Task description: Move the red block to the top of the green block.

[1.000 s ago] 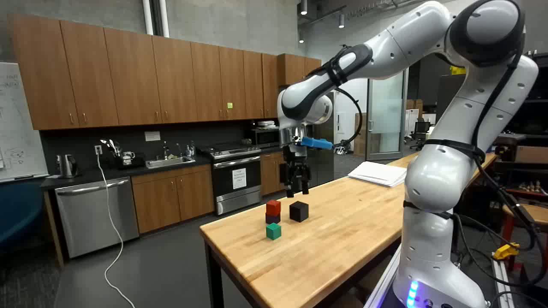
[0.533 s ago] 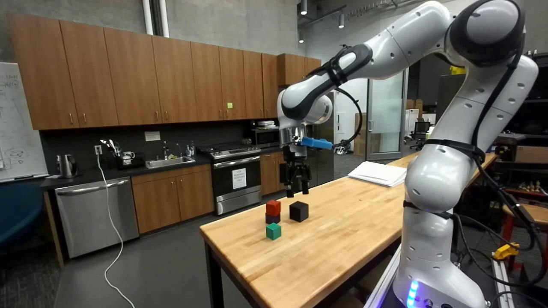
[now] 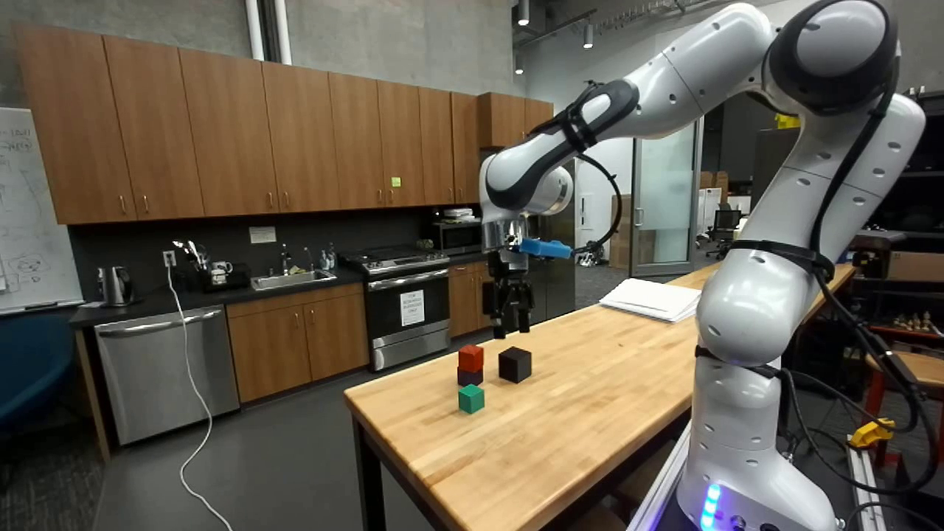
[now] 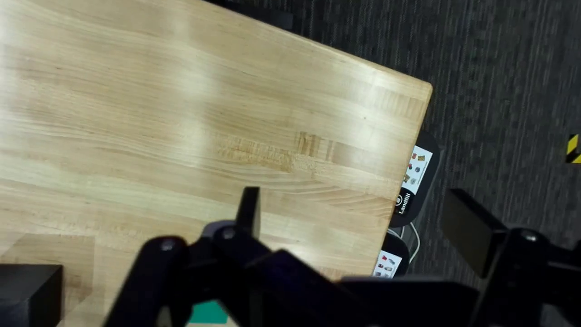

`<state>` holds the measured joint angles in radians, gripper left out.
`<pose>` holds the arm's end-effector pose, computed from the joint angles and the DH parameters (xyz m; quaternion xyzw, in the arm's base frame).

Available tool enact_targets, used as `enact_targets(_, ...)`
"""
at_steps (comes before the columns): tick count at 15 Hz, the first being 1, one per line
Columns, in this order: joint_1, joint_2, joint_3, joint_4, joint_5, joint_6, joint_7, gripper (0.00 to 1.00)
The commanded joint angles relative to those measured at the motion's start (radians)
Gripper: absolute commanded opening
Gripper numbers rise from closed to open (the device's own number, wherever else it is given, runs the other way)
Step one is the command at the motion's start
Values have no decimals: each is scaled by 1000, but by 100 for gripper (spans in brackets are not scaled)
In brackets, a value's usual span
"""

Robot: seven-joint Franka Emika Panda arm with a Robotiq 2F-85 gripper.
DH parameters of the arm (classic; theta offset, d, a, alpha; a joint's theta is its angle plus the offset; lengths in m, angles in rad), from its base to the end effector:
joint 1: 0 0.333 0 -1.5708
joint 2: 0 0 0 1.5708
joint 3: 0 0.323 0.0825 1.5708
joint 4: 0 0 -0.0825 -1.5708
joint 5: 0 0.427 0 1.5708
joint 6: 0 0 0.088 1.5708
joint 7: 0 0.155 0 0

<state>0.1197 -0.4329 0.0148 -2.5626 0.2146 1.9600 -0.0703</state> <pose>0.4003 0.0773 0.3387 -0.9908 -0.0517 0.0870 0.0895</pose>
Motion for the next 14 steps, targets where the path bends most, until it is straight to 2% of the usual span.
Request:
enact_targets(1,-27,69,-10,32,-45,82,-77,100)
enact_targets(8,-78,320,-26,134,-122,360,-95,100)
enact_targets(14,-127,530,-40,308,-245,438,-75,100)
